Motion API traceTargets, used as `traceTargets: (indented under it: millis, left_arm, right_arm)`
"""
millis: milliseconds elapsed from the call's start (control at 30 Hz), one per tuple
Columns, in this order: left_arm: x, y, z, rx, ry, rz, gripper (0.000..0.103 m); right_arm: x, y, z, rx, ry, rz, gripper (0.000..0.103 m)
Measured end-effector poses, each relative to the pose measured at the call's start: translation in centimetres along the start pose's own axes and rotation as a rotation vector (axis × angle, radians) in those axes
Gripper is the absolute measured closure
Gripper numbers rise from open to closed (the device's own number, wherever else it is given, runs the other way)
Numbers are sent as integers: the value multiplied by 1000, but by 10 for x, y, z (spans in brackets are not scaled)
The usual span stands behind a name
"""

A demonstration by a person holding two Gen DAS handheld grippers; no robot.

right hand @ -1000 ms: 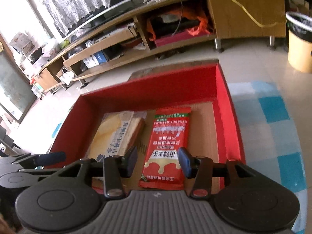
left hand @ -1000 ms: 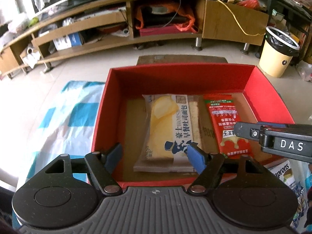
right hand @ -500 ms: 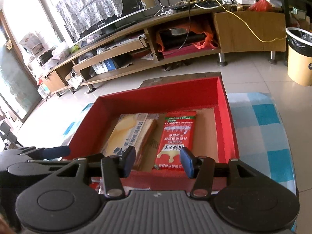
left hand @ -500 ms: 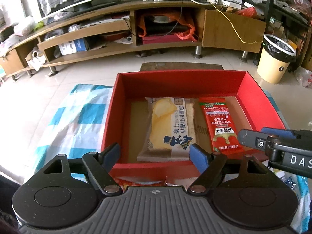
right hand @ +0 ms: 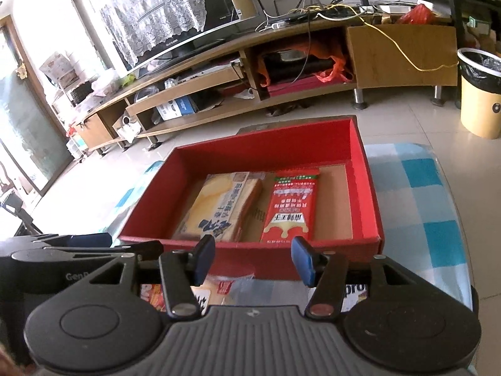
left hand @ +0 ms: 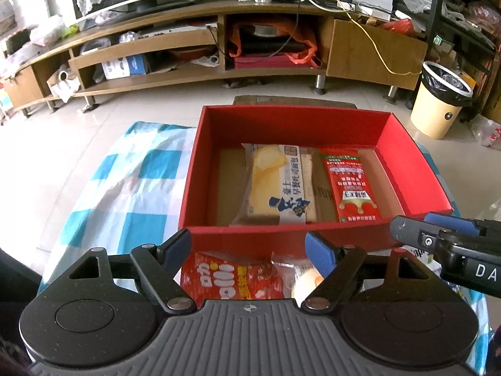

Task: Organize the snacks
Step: 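Withdraw both tools from the red box back over the snacks, then grasp the round bun bag with right tool while left tool approaches the brown pastry bag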

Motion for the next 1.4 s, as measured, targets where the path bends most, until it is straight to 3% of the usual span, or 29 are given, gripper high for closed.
traceTargets:
  millis: [700, 867, 1067, 1333, 1400]
  left_arm:
    - [-64, 15, -52, 47, 31, -118, 17]
    - [-73, 16, -64, 60, 29, -133, 17]
    - [-73, 17, -71, 36, 41, -140, 17]
    - [-77, 13, -72, 24, 22, -151, 15]
    - [-76, 14, -73, 19, 25, -153, 15]
  right_arm:
    - [-67, 4, -37, 44, 6, -149, 49]
    - [-60, -3, -46, 49, 14, -158, 40]
    - [-34, -26, -69, 18, 119, -172, 33]
    - [-39, -65, -82, -21, 226, -284, 33]
    - [-45, -70, -82, -9, 228, -296, 42]
Point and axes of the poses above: each gripper's, at about its wrist camera, not at the fingertips, and y roughly against the way its jaws point, z to its right, x to its top, the point moved 9 cm from there along -y, roughly the way its jaws point, and after that the axes turned 14 degrees about y, right-handed, at the moved point
